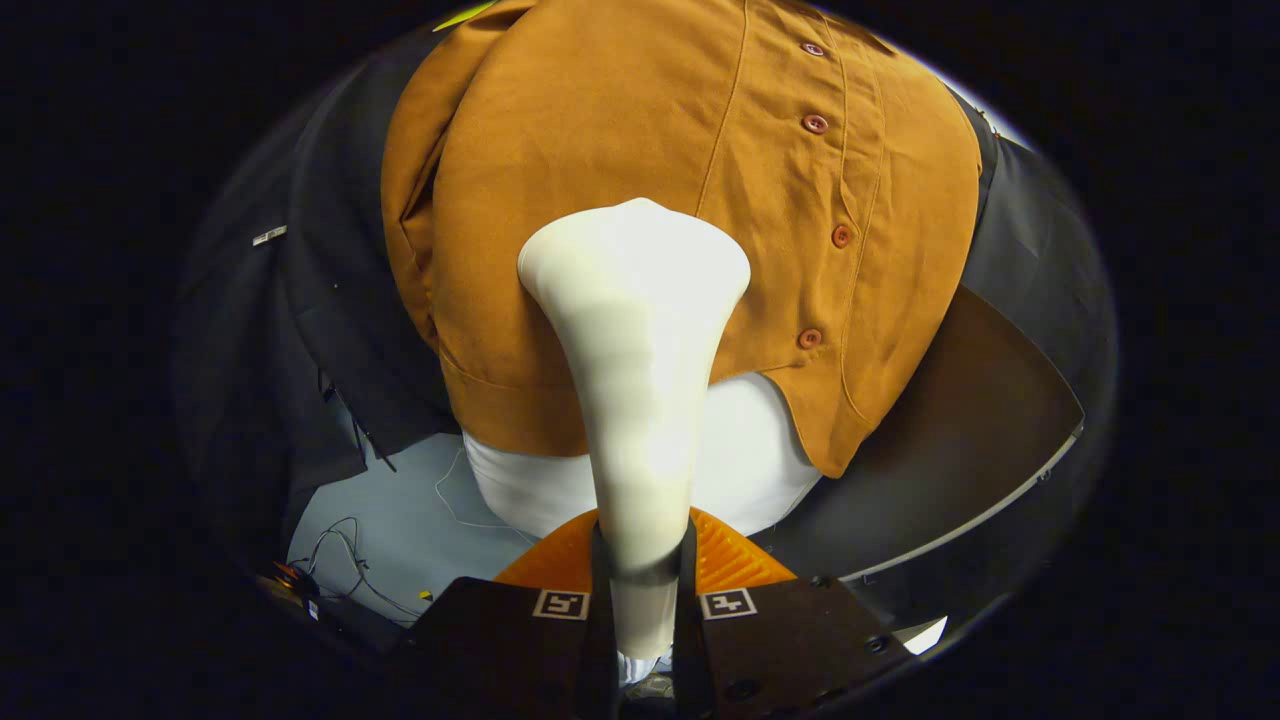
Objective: Iron the clothes twice with a garment steamer, once on the left side and once on the right side.
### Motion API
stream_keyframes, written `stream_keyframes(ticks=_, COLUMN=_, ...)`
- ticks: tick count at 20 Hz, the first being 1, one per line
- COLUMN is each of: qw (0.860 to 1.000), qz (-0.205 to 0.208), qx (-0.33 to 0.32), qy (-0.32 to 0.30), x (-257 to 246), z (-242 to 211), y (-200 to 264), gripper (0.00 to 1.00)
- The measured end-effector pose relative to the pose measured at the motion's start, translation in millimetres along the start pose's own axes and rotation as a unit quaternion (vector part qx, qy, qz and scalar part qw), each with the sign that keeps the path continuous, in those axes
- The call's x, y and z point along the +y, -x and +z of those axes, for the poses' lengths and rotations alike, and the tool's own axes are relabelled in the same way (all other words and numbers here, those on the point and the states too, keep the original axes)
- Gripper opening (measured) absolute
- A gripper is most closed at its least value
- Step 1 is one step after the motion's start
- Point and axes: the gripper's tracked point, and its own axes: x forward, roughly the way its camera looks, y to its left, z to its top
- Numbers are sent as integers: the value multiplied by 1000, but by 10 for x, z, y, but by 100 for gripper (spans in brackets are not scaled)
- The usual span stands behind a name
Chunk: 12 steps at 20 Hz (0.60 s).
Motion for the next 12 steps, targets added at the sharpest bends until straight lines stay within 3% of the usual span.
stream_keyframes(ticks=6, qw=1000, qz=11, qx=-13, qy=-12, x=-57, z=-13, y=272, gripper=25)
stream_keyframes(ticks=12, qw=998, qz=10, qx=-64, qy=-12, x=-225, z=248, y=679, gripper=25)
